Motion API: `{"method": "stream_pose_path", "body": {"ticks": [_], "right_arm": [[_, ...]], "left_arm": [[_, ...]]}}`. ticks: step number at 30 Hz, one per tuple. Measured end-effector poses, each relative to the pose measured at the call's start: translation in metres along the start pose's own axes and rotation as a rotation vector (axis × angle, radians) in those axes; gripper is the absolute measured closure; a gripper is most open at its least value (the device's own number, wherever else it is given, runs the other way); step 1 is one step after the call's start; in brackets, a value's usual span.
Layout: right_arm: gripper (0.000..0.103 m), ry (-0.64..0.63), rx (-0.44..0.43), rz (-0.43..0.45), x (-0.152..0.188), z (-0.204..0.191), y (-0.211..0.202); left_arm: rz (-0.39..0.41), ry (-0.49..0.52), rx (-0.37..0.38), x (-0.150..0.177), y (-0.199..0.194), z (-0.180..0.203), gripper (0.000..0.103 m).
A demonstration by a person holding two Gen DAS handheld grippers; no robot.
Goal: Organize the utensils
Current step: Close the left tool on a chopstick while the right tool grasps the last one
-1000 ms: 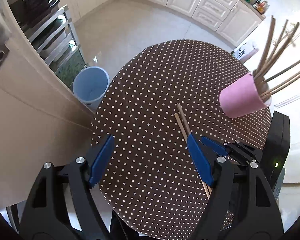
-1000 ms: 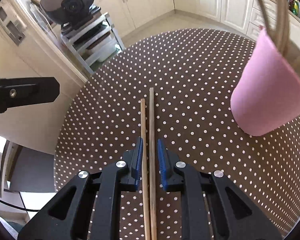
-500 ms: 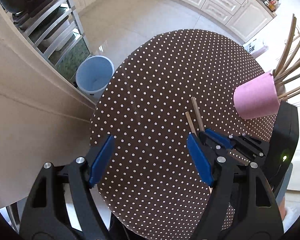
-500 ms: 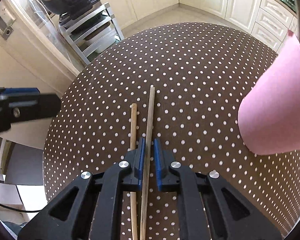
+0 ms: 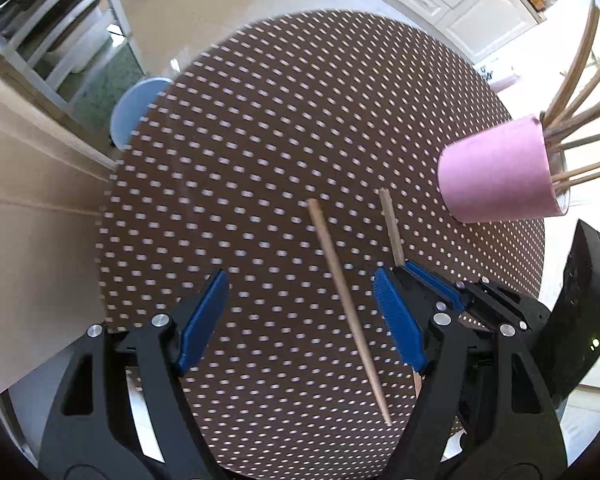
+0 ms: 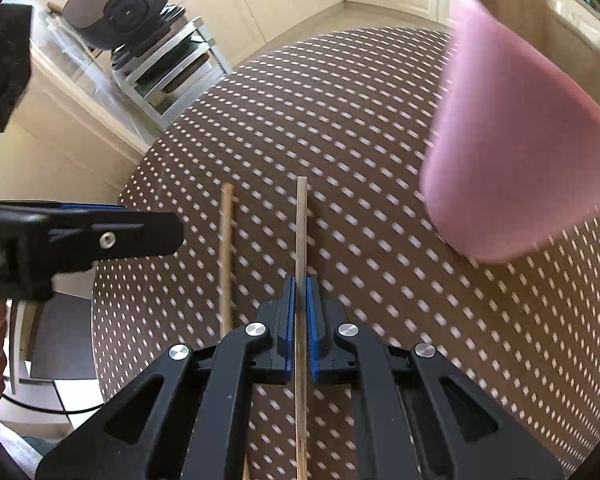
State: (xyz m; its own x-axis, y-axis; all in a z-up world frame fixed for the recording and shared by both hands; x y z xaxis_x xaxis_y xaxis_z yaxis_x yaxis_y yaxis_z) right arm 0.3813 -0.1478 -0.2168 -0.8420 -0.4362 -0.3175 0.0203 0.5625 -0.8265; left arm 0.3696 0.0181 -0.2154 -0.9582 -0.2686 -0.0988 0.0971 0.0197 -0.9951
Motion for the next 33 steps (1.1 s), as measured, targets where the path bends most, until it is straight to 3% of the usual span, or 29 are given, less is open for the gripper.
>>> {"method": "stream_pose_path", "body": {"ticks": [3,9,12,22,27,33], "right_arm": [[0.098,0.010,-0.002,0.007,0.010,0.007,-0.010],[0.098,0.010,-0.003,0.009,0.019,0.011,-0.019],[0.097,0.016,-0.005,0.013,0.016,0.010,-0.020],[0.095,-0.005,0.016,-0.025,-0.004,0.011,-0.012],[0.095,-0.014,0.025,-0.035,-0.010,0.007,-0.006],[0.093,-0.031,0.055,-0.046,-0.020,0.000,0.006]], "left_arm": [[-0.039,0.013,0.002,0.000,0.011,0.014,0.045],[-0.092,0.025,-0.053,-0.002,0.031,0.036,0.062],[-0.085,0.023,-0.077,-0.005,0.034,0.047,0.063],[-0.066,0.047,-0.157,-0.015,0.031,0.051,0.088],[-0.066,0.046,-0.145,-0.014,0.035,0.038,0.097],[-0.061,0.033,-0.108,-0.014,0.039,0.027,0.097]]}}
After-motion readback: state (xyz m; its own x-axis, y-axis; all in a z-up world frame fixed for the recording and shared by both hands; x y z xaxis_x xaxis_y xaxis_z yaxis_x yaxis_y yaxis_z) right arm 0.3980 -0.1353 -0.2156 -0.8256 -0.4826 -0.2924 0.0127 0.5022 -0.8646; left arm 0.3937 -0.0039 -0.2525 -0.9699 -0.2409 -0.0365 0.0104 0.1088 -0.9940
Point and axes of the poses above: each gripper's, at about its wrist camera, not at the fingertips, and y roughly the way its jaws point, z to its right, x to its underside, the point moved 2 cm from there along y, roughly the way its jaws point, and after that the axes turned 14 degrees about -x, right-handed, at the moved point
